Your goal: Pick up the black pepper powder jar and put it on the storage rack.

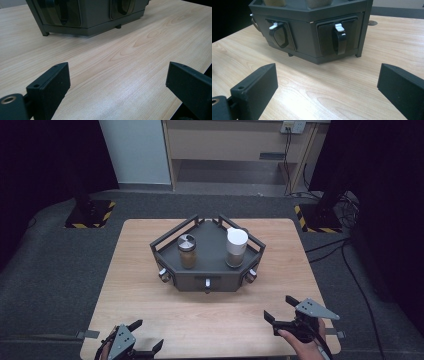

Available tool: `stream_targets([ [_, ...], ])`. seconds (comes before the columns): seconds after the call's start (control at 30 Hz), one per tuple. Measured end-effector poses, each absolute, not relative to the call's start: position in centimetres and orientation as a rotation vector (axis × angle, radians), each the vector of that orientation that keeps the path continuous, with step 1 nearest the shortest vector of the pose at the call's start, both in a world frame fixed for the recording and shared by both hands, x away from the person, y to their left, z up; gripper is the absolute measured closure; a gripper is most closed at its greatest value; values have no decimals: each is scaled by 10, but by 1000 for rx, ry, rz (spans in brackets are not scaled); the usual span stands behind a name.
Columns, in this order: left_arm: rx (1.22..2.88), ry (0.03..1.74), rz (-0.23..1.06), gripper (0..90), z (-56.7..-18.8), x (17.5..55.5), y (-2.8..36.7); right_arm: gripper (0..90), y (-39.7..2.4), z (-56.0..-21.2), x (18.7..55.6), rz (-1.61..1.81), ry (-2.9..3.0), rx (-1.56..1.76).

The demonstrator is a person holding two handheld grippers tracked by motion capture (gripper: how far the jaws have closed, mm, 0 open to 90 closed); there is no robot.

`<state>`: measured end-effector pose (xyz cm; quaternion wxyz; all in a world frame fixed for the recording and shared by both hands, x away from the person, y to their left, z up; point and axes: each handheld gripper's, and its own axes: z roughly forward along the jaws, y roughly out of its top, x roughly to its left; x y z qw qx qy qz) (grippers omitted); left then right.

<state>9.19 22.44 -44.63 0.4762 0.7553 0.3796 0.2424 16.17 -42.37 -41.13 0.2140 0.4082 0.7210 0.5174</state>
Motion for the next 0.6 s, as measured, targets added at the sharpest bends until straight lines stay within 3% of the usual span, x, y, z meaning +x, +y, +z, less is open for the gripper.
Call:
stream_targets([
  [0.6, 1834, 946, 601, 42, -446, 90, 226, 33, -434, -428, 140, 1428, 2001, 1155],
])
